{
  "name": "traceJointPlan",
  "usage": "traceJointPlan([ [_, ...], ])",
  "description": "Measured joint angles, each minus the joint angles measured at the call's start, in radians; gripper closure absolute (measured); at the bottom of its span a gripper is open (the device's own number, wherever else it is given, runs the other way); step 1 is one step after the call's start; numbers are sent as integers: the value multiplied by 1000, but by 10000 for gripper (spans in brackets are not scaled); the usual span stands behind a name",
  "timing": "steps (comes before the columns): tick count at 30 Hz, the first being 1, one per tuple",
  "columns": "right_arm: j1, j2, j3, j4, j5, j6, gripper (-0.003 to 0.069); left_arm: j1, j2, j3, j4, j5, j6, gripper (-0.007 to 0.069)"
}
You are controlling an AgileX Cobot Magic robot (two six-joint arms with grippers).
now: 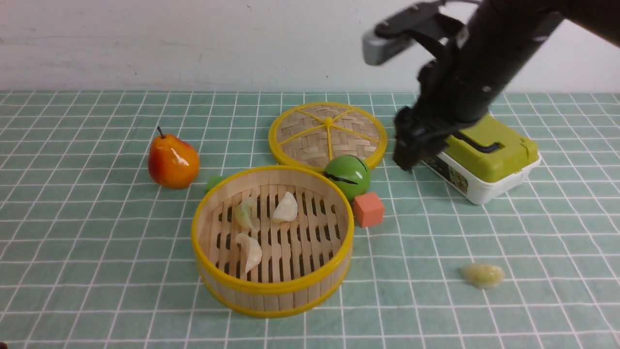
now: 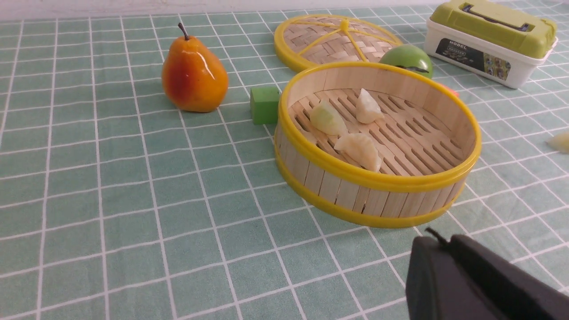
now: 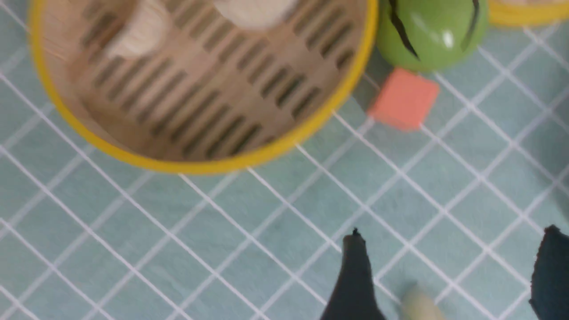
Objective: Put the dumplings into the steamer on the table with the blue tablecloth.
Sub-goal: 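Reach for and grasp a dumpling lying on the table beside the steamer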
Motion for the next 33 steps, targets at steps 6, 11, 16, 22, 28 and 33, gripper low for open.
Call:
traceJointPlan([
  [6,-138,43,292,30,-40,-88,176,0,0,0,8,0,0,589],
  [11,-152,63,462,2,-214,-292,177,0,0,0,17,0,0,586],
  [16,-153,60,487,-19,-345,-341,185,0,0,0,18,0,0,578],
  [22,-153,66,493,-15,-376,-341,186,0,0,0,19,0,0,568],
  [28,-153,92,497,-15,-416,-341,196,0,0,0,22,0,0,568],
  [33,-153,104,497,-15,-420,-287,316,0,0,0,22,0,0,565],
])
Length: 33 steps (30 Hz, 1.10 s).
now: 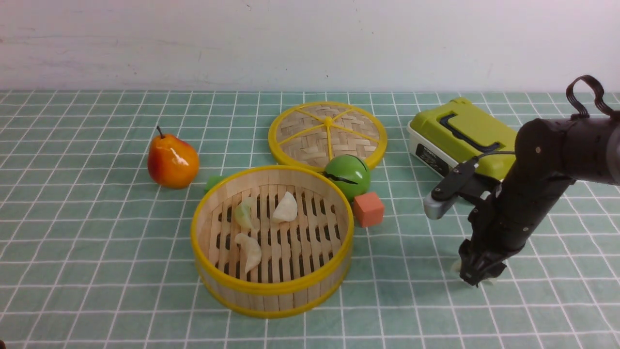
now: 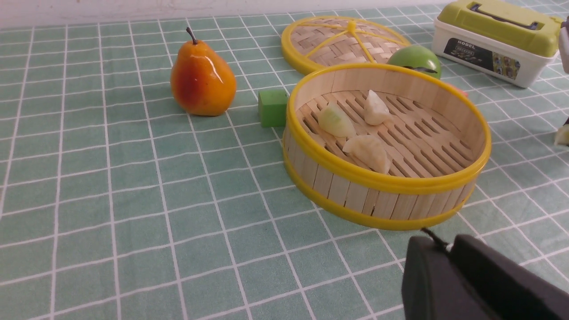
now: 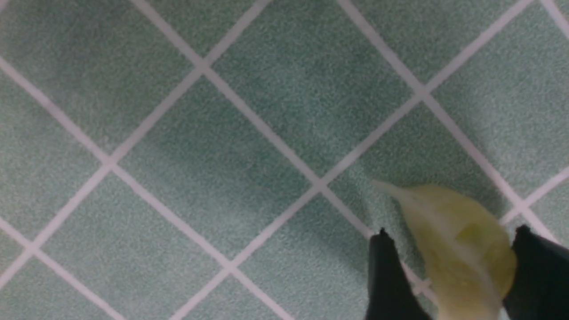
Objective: Put the dumplings into the steamer on the table with the blue tablecloth.
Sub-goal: 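Reach for and grasp a dumpling lying on the table beside the steamer, then place the dumpling in the bamboo steamer basket with the right gripper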
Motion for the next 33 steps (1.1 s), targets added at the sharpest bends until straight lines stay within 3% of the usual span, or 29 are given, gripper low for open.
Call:
traceJointPlan([
  [3,0,0,0,0,16,33,413,0,0,0,1,0,0,565],
  [4,0,0,-7,0,40,61,477,0,0,0,3,0,0,565],
  [11,0,0,-147,83,244,193,477,0,0,0,7,0,0,565],
  [16,45,-12,-289,357,319,210,477,0,0,0,8,0,0,565],
  [22,198,-6,-319,603,132,156,477,0,0,0,8,0,0,565],
  [27,297,66,-320,623,-60,148,477,0,0,0,8,0,0,561],
  [33,310,174,-320,601,-118,265,445,0,0,0,13,0,0,554],
])
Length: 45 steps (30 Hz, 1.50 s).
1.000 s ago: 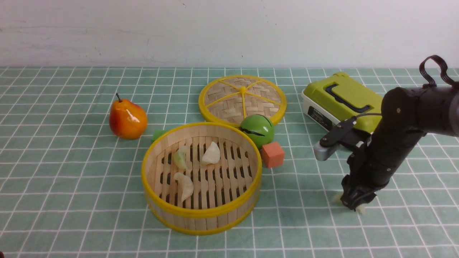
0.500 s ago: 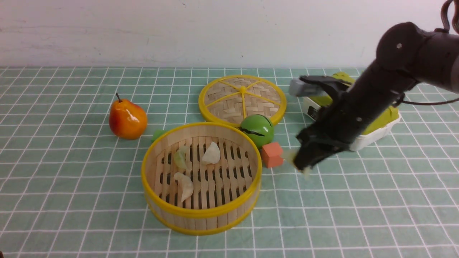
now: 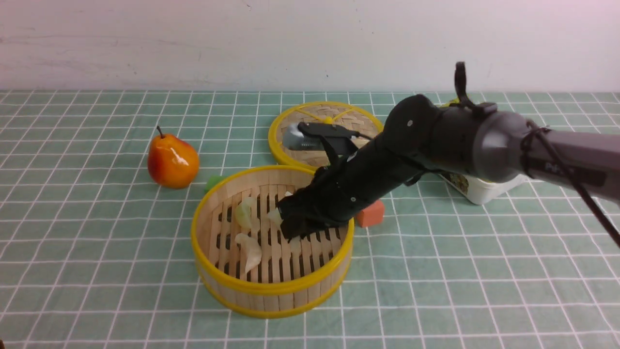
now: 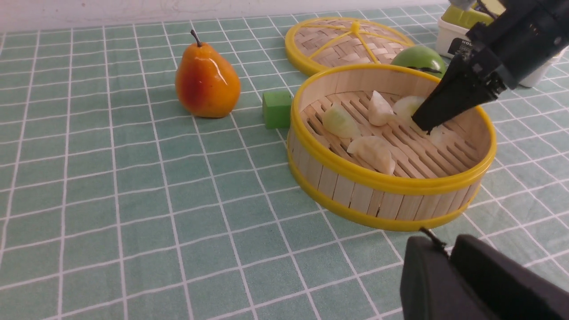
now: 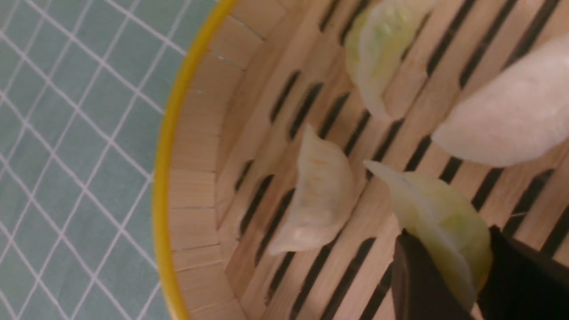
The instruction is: Put the dumplings into the steamer on the table with the blue tablecloth.
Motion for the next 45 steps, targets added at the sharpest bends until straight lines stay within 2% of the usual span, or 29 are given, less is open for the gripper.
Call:
traceJointPlan([
  [3,0,14,0,-5,-2,46,378,0,0,0,2,0,0,553],
  [4,0,14,0,-5,-3,60,306,0,0,0,2,0,0,551],
  [5,0,14,0,-5,-3,59,306,0,0,0,2,0,0,551],
  [6,0,8,0,-3,2,66,254,0,0,0,5,0,0,550],
  [10,-4,-30,0,-7,23,73,225,0,0,0,5,0,0,547],
  [13,-19,-119,0,-42,60,76,294,0,0,0,9,1,0,543],
  [14,-21,-119,0,-46,60,76,294,0,0,0,9,1,0,543],
  [15,-34,-214,0,-101,92,75,391,0,0,0,10,1,0,542],
  [16,-40,-270,0,-144,109,72,449,0,0,0,10,1,0,541],
  [18,-45,-331,0,-205,126,71,510,0,0,0,10,1,0,540],
  [20,-47,-489,0,-336,168,76,640,0,0,0,12,1,0,539],
  [21,-47,-569,0,-407,189,91,666,0,0,0,12,1,0,537],
  [23,-47,-685,2,-516,216,140,678,0,0,0,12,1,0,536],
  [24,-47,-710,4,-526,220,145,678,0,0,0,12,1,0,536],
  [26,-47,-897,58,-667,234,245,678,0,0,0,13,1,0,533],
  [29,-47,-1037,150,-742,218,323,678,0,0,0,13,1,0,533],
  [33,-47,-1316,442,-811,43,403,678,0,0,0,13,1,0,526],
  [35,-47,-1453,619,-830,-109,420,677,0,0,0,13,1,0,522],
  [40,-47,-1791,1146,-850,-643,496,670,0,0,0,13,1,0,515],
  [42,-47,-1914,1333,-850,-801,553,670,0,0,0,13,1,0,512],
  [43,-47,-1914,1333,-850,-801,558,670,0,0,0,13,1,0,512],
  [45,-47,-2037,1500,-855,-915,627,669,0,0,0,13,1,0,512],
])
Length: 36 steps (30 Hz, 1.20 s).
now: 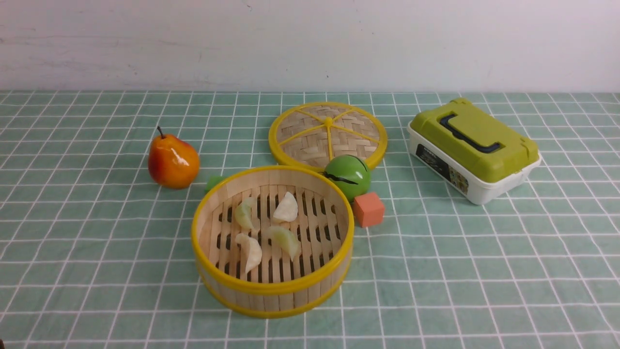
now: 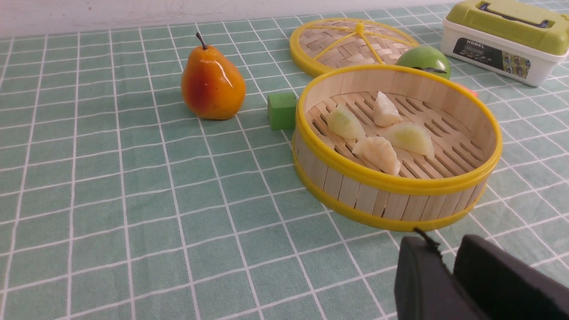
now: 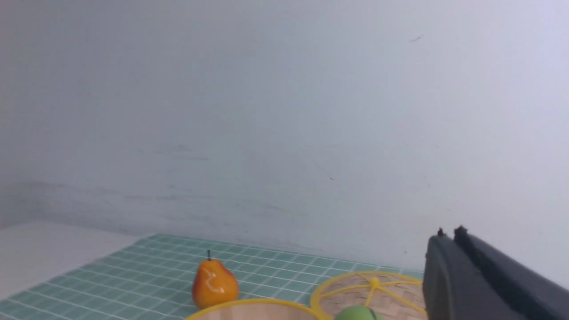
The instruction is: Put the dumplings into the steamer on the table with the blue tablecloth.
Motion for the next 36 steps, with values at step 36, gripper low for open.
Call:
traceJointPlan([
  [36,-418,-77,115,89,553,-227,648,0,0,0,3,3,0,470],
])
